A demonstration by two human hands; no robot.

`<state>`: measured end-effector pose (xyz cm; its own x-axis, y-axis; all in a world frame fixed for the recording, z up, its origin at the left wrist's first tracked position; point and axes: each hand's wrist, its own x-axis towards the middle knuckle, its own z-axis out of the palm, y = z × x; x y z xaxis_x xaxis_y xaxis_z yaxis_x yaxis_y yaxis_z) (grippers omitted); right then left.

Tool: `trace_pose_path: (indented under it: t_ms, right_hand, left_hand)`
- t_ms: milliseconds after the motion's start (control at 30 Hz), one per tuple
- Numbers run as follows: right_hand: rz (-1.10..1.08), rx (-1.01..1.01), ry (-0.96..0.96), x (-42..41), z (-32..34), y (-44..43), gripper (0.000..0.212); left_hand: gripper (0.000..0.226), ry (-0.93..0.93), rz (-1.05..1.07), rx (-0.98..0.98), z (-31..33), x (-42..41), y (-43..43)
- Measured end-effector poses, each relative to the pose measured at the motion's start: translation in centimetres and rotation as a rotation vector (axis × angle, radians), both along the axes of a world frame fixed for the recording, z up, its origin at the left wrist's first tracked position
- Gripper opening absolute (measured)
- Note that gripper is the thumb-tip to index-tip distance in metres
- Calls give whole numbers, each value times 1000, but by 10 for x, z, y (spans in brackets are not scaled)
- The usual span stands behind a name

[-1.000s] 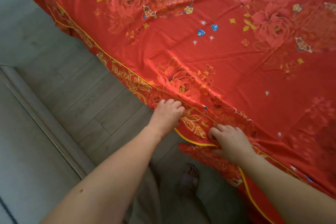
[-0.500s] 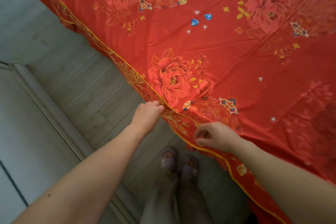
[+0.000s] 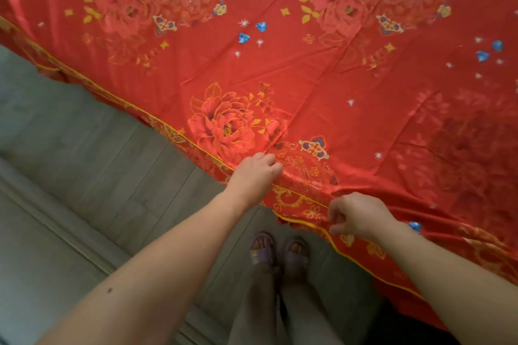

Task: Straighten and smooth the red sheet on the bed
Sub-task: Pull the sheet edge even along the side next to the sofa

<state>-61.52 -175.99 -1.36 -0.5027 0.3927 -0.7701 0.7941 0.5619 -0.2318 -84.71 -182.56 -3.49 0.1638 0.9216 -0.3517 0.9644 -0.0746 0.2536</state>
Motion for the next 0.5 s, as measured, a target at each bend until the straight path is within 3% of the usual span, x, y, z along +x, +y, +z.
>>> trace_pose_path:
  t_ms: [167, 267, 433, 500]
  right_hand:
    - [75, 142, -70, 43, -5, -21, 52]
    - [120, 299, -15, 61, -14, -36, 60]
    - [253, 454, 178, 77, -34, -48, 37]
    - [230, 297, 238, 86, -35, -55, 31]
  left_hand:
    - [37, -41, -148, -21, -13, 56, 5]
    - [29, 5, -93, -1, -19, 77, 4]
    - [10, 76, -11, 79, -28, 95, -2]
    - [13, 93, -4, 31, -24, 102, -9]
